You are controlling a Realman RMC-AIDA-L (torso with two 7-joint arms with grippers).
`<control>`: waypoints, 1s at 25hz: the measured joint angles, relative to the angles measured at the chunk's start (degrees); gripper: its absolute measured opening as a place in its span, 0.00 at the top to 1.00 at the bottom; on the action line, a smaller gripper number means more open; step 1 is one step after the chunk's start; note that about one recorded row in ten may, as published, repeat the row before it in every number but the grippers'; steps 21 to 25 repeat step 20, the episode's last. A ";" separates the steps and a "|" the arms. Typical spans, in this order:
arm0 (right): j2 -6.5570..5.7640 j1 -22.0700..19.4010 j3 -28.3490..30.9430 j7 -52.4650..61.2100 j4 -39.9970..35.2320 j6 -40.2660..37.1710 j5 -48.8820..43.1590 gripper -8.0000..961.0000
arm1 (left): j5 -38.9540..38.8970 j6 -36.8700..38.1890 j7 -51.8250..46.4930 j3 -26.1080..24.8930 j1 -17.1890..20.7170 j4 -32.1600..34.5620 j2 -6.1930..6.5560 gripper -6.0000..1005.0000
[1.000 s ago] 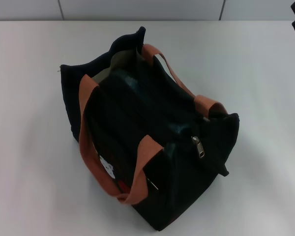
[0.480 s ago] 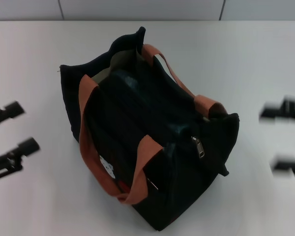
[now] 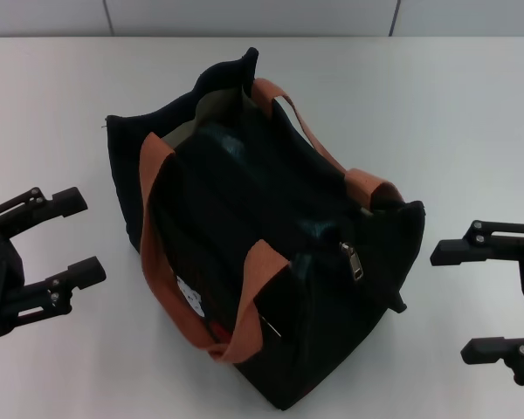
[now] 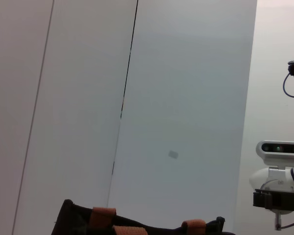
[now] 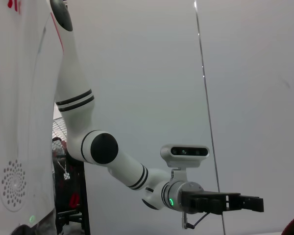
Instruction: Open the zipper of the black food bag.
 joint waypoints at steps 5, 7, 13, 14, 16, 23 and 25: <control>0.17 0.18 0.08 0.07 -0.03 -0.01 -0.14 0.19 | 0.01 0.03 -0.07 0.04 -0.15 0.04 -0.24 0.18; 0.18 0.26 0.09 0.17 -0.05 -0.11 -0.06 0.19 | 0.01 0.05 -0.08 0.05 -0.16 0.05 -0.38 0.18; 0.26 0.32 0.47 0.28 -0.10 -0.01 0.01 0.19 | 0.01 0.18 -0.29 0.68 -0.53 0.10 -0.66 0.18; 0.43 0.42 0.76 0.46 -0.09 -0.02 0.01 0.19 | 0.01 0.19 -0.60 0.79 -0.75 0.10 -0.71 0.18; 0.49 0.47 0.88 0.60 -0.10 -0.03 0.00 0.19 | 0.01 0.19 -0.68 0.81 -0.78 0.10 -0.73 0.18; 0.60 0.65 0.91 0.88 -0.09 -0.01 0.01 0.19 | 0.01 0.19 -0.73 0.84 -0.83 0.10 -0.73 0.18; 0.60 0.65 0.91 0.88 -0.09 -0.01 0.01 0.19 | 0.01 0.19 -0.73 0.84 -0.83 0.10 -0.73 0.18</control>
